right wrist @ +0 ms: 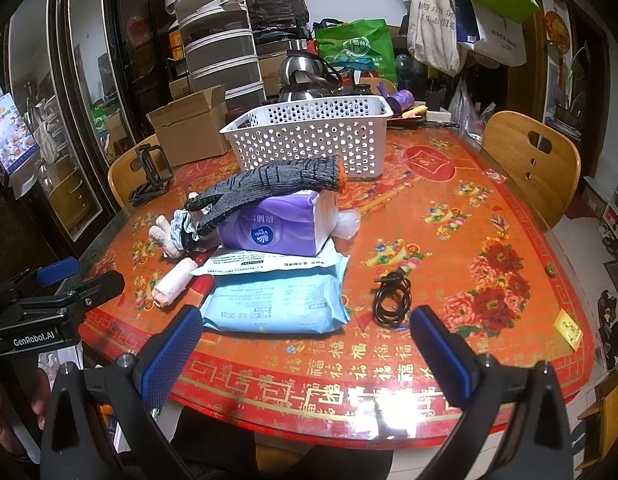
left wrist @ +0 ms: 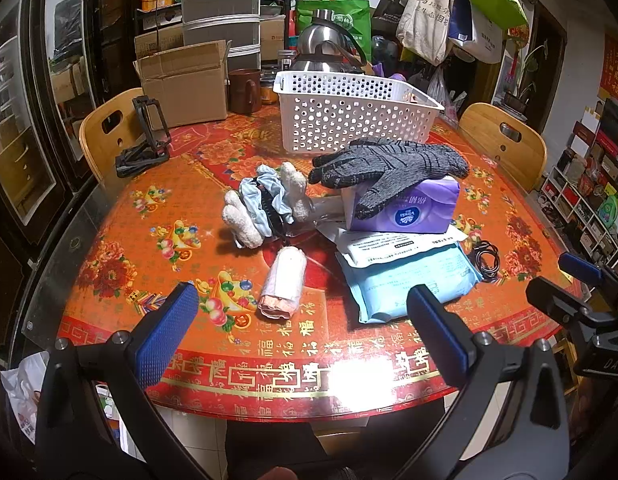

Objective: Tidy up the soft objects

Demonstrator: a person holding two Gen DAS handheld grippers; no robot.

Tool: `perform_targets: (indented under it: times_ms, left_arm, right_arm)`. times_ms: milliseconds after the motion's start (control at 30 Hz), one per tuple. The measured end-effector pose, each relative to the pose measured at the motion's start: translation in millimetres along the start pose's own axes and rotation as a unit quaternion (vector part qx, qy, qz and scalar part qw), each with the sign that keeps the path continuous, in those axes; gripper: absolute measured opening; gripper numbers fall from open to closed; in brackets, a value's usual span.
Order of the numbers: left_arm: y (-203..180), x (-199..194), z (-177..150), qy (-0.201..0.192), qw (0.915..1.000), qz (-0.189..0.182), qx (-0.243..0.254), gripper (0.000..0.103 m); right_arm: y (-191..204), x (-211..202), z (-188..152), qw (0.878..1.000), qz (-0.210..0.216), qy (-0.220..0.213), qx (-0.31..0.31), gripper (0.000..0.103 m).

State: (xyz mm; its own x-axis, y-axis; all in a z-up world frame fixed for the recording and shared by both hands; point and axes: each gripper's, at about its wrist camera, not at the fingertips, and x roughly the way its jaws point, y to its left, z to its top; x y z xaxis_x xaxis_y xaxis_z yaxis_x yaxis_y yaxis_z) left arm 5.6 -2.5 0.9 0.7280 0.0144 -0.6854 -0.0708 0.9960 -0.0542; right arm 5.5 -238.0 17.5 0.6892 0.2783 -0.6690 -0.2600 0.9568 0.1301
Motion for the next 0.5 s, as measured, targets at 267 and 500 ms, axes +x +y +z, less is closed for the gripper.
perform_targets:
  times_ms: [267, 500]
  left_arm:
    - [-0.2, 0.5, 0.0, 0.000, 1.0000, 0.000, 0.000, 0.103]
    - [0.1, 0.2, -0.1, 0.000, 1.0000, -0.001, -0.001, 0.103]
  right_arm:
    - [0.0, 0.2, -0.4, 1.000, 0.001, 0.001, 0.001, 0.103]
    - [0.7, 0.6, -1.1, 1.000, 0.001, 0.002, 0.001, 0.103]
